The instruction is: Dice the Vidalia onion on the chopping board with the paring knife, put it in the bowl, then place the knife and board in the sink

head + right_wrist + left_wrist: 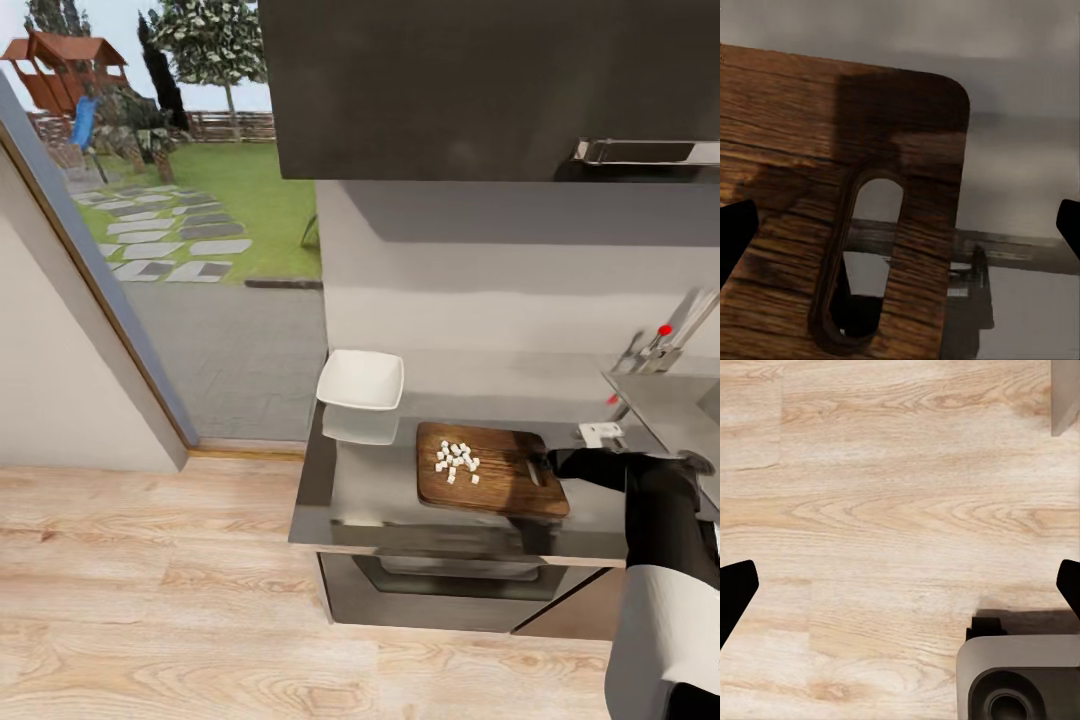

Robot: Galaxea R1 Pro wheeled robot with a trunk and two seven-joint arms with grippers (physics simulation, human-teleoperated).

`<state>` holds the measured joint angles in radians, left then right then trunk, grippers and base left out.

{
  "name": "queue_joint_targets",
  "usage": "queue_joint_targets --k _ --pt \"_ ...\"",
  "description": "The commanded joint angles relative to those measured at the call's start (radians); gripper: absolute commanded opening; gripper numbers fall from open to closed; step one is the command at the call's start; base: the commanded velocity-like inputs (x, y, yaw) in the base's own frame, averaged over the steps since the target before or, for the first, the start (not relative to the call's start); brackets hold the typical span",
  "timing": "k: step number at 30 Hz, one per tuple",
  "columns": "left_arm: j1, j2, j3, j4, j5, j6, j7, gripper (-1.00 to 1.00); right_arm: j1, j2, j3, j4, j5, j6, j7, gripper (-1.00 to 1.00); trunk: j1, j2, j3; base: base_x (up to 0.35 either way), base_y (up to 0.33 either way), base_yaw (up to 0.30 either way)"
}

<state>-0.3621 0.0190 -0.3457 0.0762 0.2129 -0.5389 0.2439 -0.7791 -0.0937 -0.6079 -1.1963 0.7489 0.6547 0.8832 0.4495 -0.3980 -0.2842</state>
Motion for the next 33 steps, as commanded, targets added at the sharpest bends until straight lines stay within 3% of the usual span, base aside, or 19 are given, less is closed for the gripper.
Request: queue_joint_targets --k 1,9,11,14,19,33 --pt "-0.001 -0.001 -0.009 0.004 0.006 -0.006 0.002 1.00 -0.001 0.000 -0.003 0.020 0.009 -0.016 0.008 1.00 0.001 -0.002 -0.002 0.000 0.000 0.000" --pt "-0.001 -0.001 -0.009 0.004 0.006 -0.006 0.002 1.00 -0.001 -0.001 -0.016 0.047 0.009 -0.036 0.007 1.00 0.001 -0.002 -0.002 0.000 0.000 0.000" --pt "-0.001 -0.001 -0.009 0.004 0.006 -0.005 0.002 1.00 -0.001 -0.002 -0.079 0.047 0.009 -0.045 0.009 1.00 0.001 -0.002 -0.002 0.000 0.000 0.000" --pt "-0.001 -0.001 -0.009 0.004 0.006 -0.005 0.002 1.00 -0.001 -0.014 -0.126 0.047 0.008 -0.049 0.013 1.00 0.001 -0.002 -0.002 0.000 0.000 0.000" --pt "-0.001 -0.001 -0.009 0.004 0.006 -0.006 0.002 1.00 -0.001 -0.031 -0.134 0.047 0.007 -0.050 0.014 1.00 0.001 -0.002 -0.002 0.000 0.000 0.000" --pt "-0.001 -0.001 -0.009 0.003 0.006 -0.006 0.003 1.00 -0.001 -0.030 -0.132 0.076 0.007 -0.058 0.012 1.00 0.001 -0.002 -0.002 0.028 0.083 0.000"
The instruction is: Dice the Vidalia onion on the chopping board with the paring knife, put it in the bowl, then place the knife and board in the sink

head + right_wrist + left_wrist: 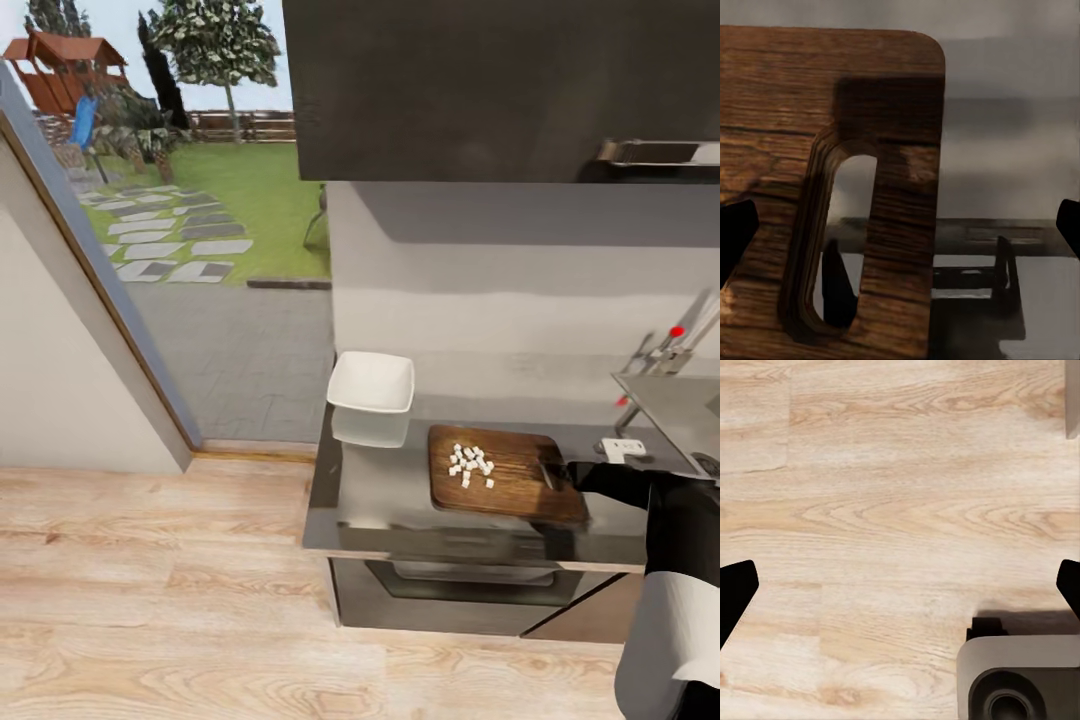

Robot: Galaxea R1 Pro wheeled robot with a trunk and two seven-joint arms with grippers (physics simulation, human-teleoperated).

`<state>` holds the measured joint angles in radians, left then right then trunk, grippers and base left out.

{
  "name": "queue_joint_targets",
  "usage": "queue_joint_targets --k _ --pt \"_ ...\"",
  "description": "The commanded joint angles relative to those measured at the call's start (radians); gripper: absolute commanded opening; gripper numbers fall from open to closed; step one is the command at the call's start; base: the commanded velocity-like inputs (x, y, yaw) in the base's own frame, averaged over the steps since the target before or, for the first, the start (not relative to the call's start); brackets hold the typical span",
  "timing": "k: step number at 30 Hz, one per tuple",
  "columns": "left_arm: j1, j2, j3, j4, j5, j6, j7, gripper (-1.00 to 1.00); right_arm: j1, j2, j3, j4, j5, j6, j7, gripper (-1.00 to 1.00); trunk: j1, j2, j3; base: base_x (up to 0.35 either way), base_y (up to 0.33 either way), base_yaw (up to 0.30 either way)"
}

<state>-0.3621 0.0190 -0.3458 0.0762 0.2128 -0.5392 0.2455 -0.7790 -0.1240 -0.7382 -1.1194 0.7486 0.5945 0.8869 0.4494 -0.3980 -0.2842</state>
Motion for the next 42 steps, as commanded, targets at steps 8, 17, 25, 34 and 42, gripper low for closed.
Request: queue_joint_targets --k 8,17,25,34,42 --pt "-0.001 -0.001 -0.009 0.003 0.007 -0.005 0.001 1.00 -0.002 -0.003 -0.007 0.003 0.010 -0.014 0.005 1.00 0.001 -0.002 -0.002 0.006 0.014 0.000" --pt "-0.001 -0.001 -0.009 0.004 0.007 -0.004 0.001 1.00 -0.002 -0.003 -0.007 -0.003 0.013 -0.038 -0.023 1.00 0.001 -0.002 -0.002 0.000 0.000 0.000" --pt "-0.001 -0.001 -0.009 0.004 0.007 -0.004 0.002 1.00 -0.002 -0.002 -0.002 -0.003 0.015 -0.039 -0.034 1.00 0.027 -0.051 -0.024 0.000 0.000 0.000" --pt "-0.001 -0.001 -0.009 0.004 0.007 -0.004 0.002 1.00 -0.001 0.000 0.000 -0.003 0.015 -0.039 -0.034 1.00 0.062 -0.114 -0.052 0.000 0.000 0.000" --pt "-0.001 -0.001 -0.009 0.004 0.007 -0.004 0.002 1.00 -0.002 0.000 0.000 -0.002 0.015 -0.039 -0.050 1.00 0.093 -0.170 -0.077 0.000 0.000 0.000"
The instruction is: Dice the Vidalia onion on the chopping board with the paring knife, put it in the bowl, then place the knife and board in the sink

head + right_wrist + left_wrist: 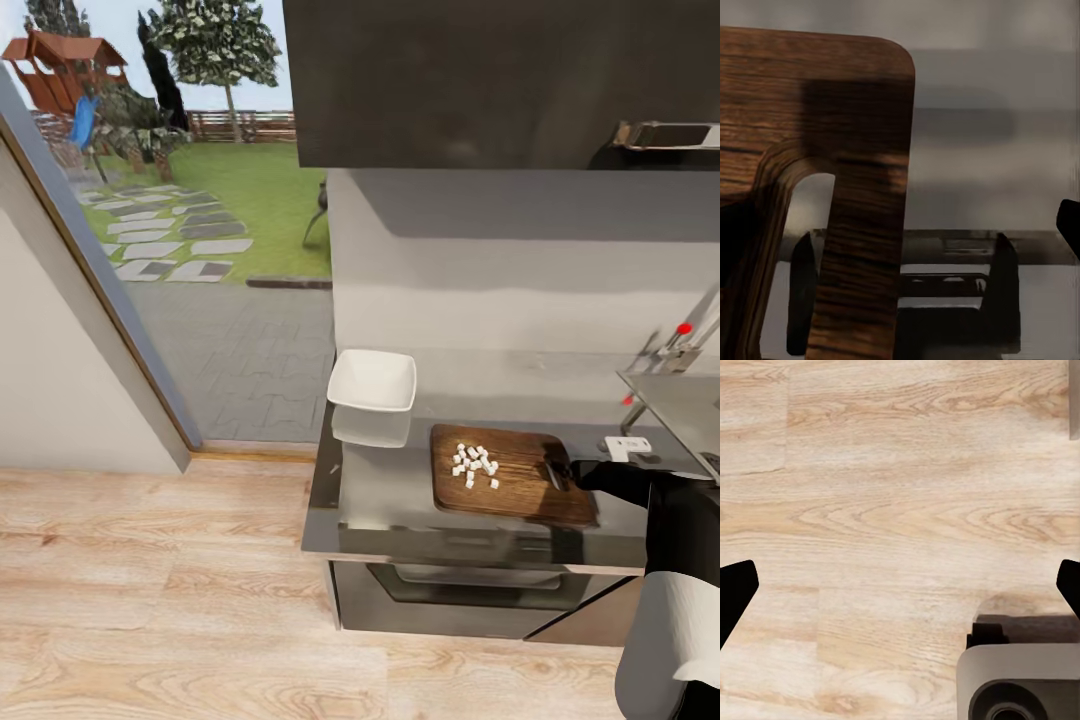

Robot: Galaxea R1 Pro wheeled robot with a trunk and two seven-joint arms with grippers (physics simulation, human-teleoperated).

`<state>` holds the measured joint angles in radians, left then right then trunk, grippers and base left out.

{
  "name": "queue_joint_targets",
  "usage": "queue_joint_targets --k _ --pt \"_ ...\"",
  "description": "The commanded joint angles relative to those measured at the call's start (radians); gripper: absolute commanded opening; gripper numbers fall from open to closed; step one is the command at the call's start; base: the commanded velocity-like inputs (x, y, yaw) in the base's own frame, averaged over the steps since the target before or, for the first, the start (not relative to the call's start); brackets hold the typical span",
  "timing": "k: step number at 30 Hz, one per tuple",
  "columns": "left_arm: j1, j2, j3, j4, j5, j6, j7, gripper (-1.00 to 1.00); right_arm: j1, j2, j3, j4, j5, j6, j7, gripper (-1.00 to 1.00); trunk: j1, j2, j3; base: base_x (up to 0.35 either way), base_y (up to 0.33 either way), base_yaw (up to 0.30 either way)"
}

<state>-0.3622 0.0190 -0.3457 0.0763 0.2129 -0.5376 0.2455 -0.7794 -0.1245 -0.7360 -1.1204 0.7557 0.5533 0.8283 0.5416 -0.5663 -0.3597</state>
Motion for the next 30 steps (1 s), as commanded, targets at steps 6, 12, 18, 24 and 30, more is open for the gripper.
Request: queue_joint_targets --k 6,12,18,24,30 --pt "-0.001 -0.001 -0.009 0.003 0.006 -0.005 0.002 1.00 -0.001 -0.001 -0.003 0.000 0.007 0.002 -0.004 1.00 0.023 -0.044 -0.020 0.000 0.000 0.000" --pt "-0.001 -0.001 -0.009 0.003 0.006 -0.005 0.002 1.00 -0.001 -0.001 -0.003 0.001 0.008 0.002 -0.005 1.00 0.046 -0.086 -0.039 0.000 0.000 0.000" --pt "-0.001 -0.001 -0.009 0.003 0.006 -0.005 0.002 1.00 -0.001 -0.001 -0.003 0.001 0.007 0.002 -0.007 1.00 0.069 -0.128 -0.058 0.000 0.000 0.000" --pt "-0.001 -0.001 -0.009 0.003 0.006 -0.005 0.002 1.00 -0.001 -0.001 -0.003 0.001 0.007 0.002 -0.011 1.00 0.092 -0.170 -0.077 0.000 0.000 0.000" --pt "-0.001 -0.001 -0.009 0.003 0.006 -0.005 0.002 1.00 -0.001 -0.001 -0.003 0.001 0.007 0.002 -0.011 1.00 0.115 -0.212 -0.096 0.000 0.000 0.000"
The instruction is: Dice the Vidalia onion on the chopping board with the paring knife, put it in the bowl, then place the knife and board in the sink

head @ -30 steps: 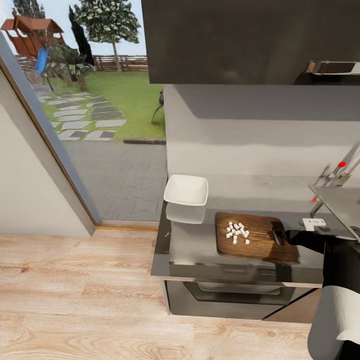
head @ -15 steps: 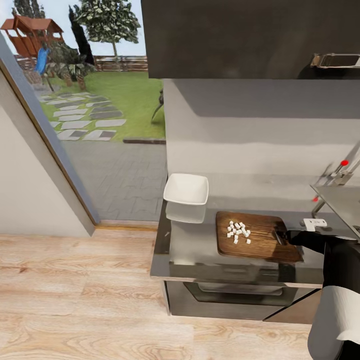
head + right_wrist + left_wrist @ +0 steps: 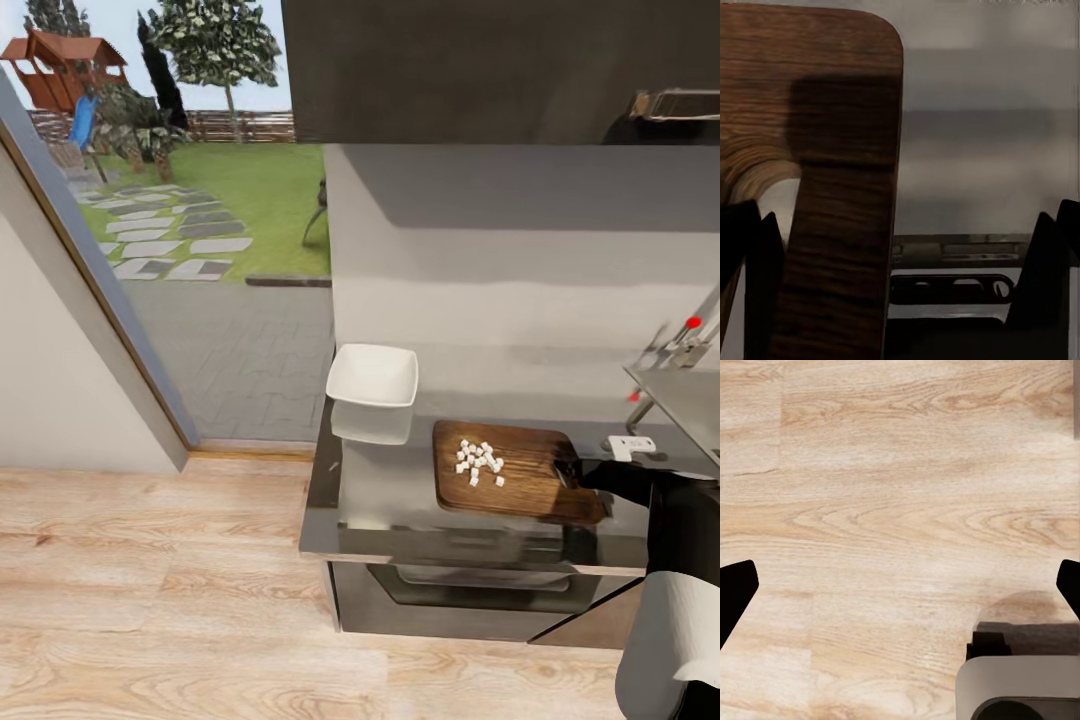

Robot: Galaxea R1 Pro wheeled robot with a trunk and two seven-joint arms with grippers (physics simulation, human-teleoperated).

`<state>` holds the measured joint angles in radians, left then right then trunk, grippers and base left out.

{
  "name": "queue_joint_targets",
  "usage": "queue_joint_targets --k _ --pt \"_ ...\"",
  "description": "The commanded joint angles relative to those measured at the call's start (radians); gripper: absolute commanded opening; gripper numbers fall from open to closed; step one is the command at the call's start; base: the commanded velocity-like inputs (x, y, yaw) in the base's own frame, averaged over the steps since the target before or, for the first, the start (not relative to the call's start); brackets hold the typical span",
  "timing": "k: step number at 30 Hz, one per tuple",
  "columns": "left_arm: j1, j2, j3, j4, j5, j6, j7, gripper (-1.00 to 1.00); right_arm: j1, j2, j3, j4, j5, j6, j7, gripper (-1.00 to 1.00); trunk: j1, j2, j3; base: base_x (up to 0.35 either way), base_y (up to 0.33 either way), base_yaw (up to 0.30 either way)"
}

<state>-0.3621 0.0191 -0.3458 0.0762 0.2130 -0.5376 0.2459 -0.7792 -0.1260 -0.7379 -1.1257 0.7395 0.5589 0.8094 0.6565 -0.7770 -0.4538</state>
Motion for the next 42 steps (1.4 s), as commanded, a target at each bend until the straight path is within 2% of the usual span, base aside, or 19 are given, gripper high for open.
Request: queue_joint_targets --k 1,8,9,28,42 --pt "-0.001 -0.001 -0.009 0.004 0.006 -0.005 0.001 1.00 -0.001 0.000 -0.001 0.006 0.023 -0.004 0.008 1.00 0.004 -0.008 -0.004 0.000 0.000 0.000" --pt "-0.001 -0.001 -0.009 0.004 0.006 -0.005 0.002 1.00 -0.001 0.000 -0.001 0.006 0.024 -0.004 0.008 1.00 0.031 -0.057 -0.026 0.000 0.000 0.000" --pt "-0.001 -0.001 -0.009 0.004 0.006 -0.005 0.002 1.00 -0.001 0.000 -0.001 0.006 0.024 -0.004 0.008 -1.00 0.031 -0.057 -0.026 0.000 0.000 0.000" --pt "-0.001 -0.003 -0.009 0.003 0.006 -0.005 0.003 1.00 -0.001 0.000 -0.001 0.006 0.024 -0.004 0.008 -1.00 0.031 -0.057 -0.026 0.000 0.000 0.000" --pt "-0.001 -0.005 -0.009 0.002 0.005 0.034 0.001 1.00 -0.001 0.002 0.000 0.006 0.024 -0.004 0.008 -1.00 -0.023 0.041 0.017 0.000 0.000 0.000"
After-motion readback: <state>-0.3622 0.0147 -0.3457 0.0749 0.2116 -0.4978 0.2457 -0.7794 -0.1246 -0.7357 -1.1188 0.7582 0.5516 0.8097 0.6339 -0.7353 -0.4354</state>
